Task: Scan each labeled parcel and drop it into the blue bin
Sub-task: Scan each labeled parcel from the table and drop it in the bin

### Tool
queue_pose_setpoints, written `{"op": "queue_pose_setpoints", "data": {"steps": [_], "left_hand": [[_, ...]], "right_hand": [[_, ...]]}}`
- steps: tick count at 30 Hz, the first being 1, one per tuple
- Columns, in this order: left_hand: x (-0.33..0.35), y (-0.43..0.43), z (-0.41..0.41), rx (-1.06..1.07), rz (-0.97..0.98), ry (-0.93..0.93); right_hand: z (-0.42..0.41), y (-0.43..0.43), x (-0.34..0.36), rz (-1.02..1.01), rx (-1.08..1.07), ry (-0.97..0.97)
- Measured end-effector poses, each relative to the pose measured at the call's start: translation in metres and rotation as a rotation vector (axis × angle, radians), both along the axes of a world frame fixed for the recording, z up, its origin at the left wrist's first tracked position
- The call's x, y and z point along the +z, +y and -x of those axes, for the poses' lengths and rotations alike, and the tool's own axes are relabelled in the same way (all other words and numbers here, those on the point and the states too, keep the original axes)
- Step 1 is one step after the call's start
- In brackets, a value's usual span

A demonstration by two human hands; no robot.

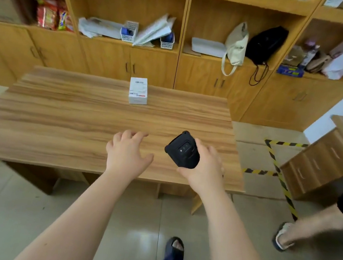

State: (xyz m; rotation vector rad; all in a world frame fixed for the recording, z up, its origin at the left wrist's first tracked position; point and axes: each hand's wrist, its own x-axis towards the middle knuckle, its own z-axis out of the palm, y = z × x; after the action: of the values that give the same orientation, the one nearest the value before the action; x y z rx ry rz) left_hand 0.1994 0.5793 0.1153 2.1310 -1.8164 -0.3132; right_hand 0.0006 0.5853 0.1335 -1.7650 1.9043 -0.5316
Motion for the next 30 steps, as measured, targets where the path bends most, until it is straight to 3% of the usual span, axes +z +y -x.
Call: {"op": "queue_pose_setpoints", "data": {"steps": [12,17,30], "left_hand": [[0.011,-0.169,-0.031,0.354,0.007,0.033],[-0.006,-0.219,-0.046,0.476,-0.078,0.093],[-0.085,-0.383,-0.121,0.389,-0.377,0.099]], "right_hand": [[-0.03,-0.215,-0.004,0.001,0.216,-0.03],[-0.053,-0.281,-0.017,-0.012,0.265,-0.013],[-0.139,-0.396,-0.084,-0.129,0.08,-0.022]]}}
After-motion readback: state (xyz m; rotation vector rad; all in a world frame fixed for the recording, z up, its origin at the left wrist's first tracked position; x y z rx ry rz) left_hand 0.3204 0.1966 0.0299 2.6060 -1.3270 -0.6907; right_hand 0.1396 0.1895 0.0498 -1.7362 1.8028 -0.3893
